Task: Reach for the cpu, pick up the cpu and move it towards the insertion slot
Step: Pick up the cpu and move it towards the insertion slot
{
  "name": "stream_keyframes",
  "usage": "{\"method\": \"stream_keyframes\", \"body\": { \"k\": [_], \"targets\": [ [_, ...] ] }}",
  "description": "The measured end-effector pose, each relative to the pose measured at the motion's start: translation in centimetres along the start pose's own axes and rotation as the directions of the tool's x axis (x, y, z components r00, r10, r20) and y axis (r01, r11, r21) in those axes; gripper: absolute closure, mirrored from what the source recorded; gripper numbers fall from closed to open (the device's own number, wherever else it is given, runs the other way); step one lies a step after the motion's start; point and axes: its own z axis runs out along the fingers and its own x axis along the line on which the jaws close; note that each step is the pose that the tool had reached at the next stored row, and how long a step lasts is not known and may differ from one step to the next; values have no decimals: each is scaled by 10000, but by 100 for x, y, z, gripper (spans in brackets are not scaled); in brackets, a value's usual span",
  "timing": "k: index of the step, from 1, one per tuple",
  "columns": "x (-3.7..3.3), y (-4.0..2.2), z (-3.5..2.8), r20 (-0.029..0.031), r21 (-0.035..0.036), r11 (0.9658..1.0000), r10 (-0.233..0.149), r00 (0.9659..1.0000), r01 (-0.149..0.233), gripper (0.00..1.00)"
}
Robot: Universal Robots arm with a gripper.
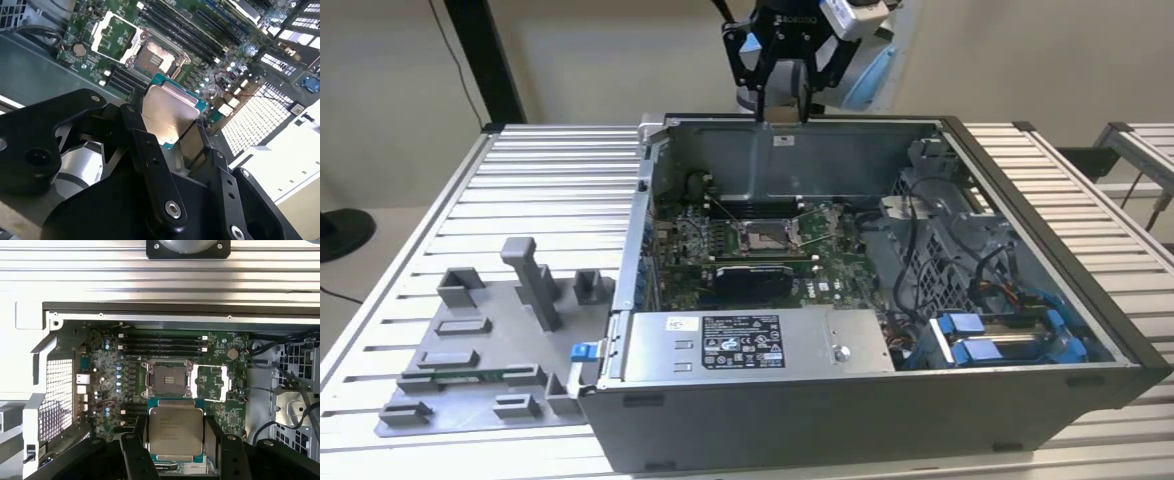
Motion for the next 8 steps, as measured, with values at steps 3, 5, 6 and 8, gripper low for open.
{"method": "stream_keyframes", "body": {
  "k": [3,5,6,8],
  "targets": [
    [0,7,0,0,1,10000,9,10000,-9,100],
    [0,7,0,0,0,10000,9,10000,-9,100],
    [0,8,0,1,0,10000,9,10000,-9,100],
    [0,8,0,0,0,10000,10,10000,-10,100]
  ]
}}
